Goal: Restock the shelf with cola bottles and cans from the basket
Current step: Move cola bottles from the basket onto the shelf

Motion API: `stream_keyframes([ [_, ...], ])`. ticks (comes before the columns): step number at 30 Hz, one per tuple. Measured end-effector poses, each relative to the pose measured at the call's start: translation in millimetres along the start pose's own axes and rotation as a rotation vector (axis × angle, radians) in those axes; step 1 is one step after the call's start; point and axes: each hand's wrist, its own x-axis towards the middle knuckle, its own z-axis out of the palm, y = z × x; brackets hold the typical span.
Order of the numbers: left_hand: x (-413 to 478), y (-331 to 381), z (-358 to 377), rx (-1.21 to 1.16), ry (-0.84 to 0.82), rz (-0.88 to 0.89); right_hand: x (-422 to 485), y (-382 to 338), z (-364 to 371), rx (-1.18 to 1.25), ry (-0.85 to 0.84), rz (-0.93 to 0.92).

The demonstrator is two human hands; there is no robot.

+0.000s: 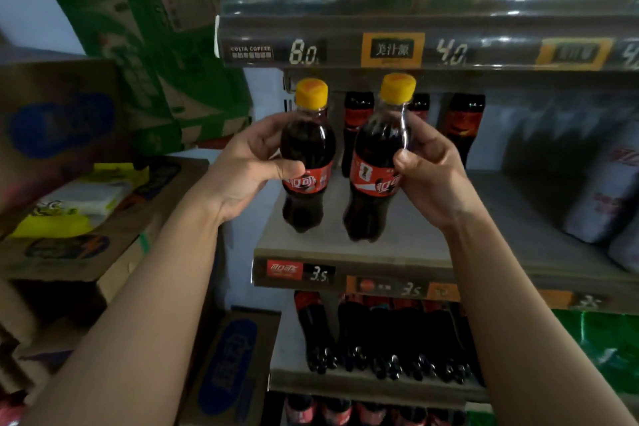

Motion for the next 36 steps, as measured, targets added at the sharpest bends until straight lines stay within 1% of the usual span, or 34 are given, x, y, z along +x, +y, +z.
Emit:
stream_keyframes([
  [3,11.5,-8.1,-7.6,-0.006,0.008,-0.009,9.1,11.2,-2.8,-0.005,0.008,0.028],
  [7,31.8,-23.3,-18.4,-0.03,0.057,-0.046,24.1,21.6,-10.1,0.01,0.09,0.028],
  [11,48.0,-35.2,-24.6,-0.053,0.118,-0.086,35.3,28.1,-17.0,-0.031,0.132,0.043],
  [16,51.5,-49.2,-30.9,-0.043,0.124,-0.097,33.9,36.6,-10.5,-0.071,0.146,0.042],
  [19,45.9,-53.9,-31.7,-0.031,0.098,-0.097,27.5,39.6,-6.8,-0.151,0.167,0.049],
  [22,35.5,-64.5,-32.6,0.132,0.088,-0.148,18.1,43.1,-10.5,-0.365,0.182,0.109],
  [25,26.2,-79.3,-34.5,0.302,0.085,-0.229,5.9,50.9,-18.5,-0.582,0.15,0.234],
  [27,24.0,-86.6,-36.1,0.34,0.085,-0.248,0.3,54.8,-22.0,-0.633,0.144,0.282],
  [31,30.9,-95.2,-39.8,0.35,0.109,-0.21,6.9,61.6,-23.7,-0.698,0.214,0.264],
  [36,50.6,-106.3,-44.1,0.361,0.142,-0.203,35.0,78.9,-31.1,-0.704,0.308,0.273],
])
